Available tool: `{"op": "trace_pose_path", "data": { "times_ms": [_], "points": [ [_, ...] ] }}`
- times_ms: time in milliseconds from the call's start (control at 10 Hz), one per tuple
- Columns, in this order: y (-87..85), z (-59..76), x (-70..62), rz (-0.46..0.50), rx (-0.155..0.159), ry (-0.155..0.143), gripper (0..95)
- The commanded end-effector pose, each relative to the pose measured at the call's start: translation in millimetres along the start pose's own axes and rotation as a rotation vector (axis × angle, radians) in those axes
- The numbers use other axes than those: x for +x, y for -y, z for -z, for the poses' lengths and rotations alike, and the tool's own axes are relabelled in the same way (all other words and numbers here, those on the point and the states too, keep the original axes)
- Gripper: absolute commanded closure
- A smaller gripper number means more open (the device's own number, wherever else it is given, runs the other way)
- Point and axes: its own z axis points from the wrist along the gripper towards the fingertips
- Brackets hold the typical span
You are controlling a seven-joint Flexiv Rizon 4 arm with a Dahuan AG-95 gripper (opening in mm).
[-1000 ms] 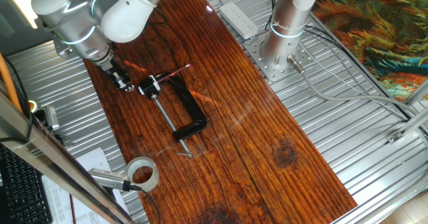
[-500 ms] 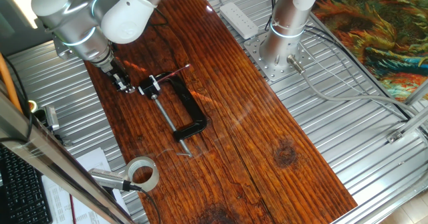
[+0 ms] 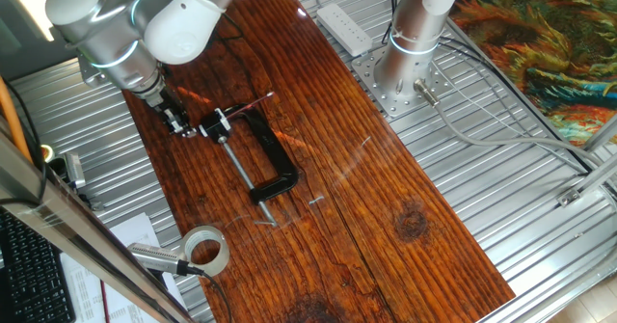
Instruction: Sharpen the pencil with a pencil sharpener
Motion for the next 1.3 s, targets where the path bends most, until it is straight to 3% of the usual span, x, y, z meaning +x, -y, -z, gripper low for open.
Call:
{"op": "trace_pose_path", "data": {
  "times_ms": [100,400,600,1000,1300],
  "points": [
    [-1.7,-13.8,1.4,-0.004,0.001,-0.001,95.0],
    [-7.4,-18.1,1.1,-0.013,-0.003,-0.001,95.0],
    [-11.1,-24.3,3.3,-0.028,-0.04,-0.003,95.0],
    [-9.7,-35.0,6.0,-0.003,0.004,0.005,95.0],
    [-8.9,-42.1,5.0,0.005,0.011,0.012,95.0]
  ]
}}
